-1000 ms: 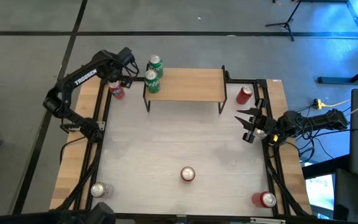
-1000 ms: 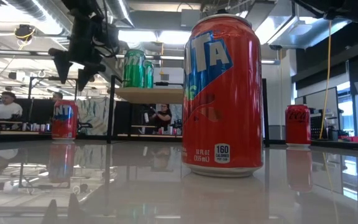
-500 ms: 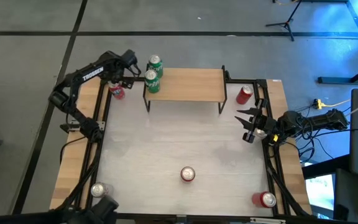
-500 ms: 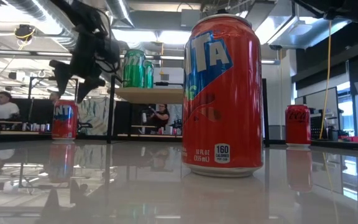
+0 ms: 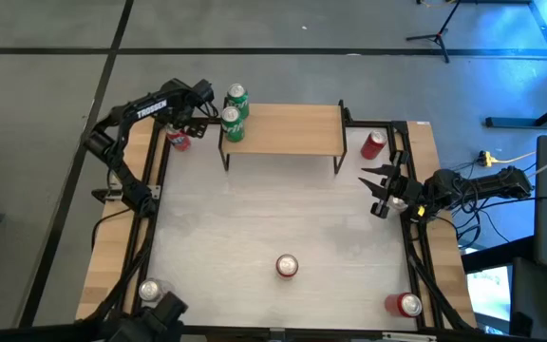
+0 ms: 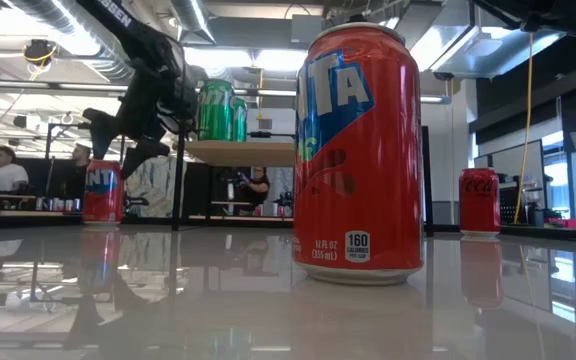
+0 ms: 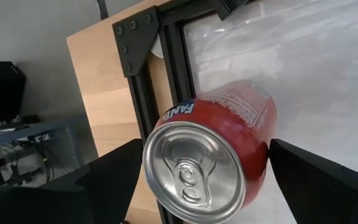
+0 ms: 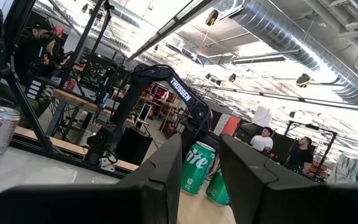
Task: Place canned beverage on shelf
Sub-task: Put the top orange soda can on the shelf
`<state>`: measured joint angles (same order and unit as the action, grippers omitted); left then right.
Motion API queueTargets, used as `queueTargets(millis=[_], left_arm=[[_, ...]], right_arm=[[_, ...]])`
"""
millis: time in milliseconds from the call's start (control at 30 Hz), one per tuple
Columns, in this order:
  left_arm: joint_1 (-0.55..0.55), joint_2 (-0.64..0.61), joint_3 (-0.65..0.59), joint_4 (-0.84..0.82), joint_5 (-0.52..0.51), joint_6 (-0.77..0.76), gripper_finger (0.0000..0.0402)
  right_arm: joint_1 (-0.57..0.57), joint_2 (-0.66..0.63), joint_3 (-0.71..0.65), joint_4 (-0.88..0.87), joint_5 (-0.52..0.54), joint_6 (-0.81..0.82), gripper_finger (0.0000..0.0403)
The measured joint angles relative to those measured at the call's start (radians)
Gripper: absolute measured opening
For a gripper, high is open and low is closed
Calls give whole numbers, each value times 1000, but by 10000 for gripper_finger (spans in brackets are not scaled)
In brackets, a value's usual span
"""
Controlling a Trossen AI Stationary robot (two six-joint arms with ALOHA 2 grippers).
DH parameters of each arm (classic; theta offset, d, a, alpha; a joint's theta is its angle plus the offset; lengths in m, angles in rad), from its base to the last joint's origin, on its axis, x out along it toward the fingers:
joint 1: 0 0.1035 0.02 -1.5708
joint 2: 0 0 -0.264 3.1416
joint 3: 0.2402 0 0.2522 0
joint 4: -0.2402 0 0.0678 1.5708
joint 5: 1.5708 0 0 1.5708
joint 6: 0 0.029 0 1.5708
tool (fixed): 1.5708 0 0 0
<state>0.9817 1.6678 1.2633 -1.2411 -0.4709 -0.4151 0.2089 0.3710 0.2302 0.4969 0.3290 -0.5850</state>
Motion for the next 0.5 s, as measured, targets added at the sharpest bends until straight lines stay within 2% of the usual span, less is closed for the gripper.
queueTargets(millis=[167, 500], left_arm=[[0, 11, 0, 0, 24, 5, 337], [21, 12, 1, 1, 149, 5, 337]], right_arm=[[0, 0, 0, 0, 0, 0, 105], [0, 0, 0, -1, 0, 0, 105]])
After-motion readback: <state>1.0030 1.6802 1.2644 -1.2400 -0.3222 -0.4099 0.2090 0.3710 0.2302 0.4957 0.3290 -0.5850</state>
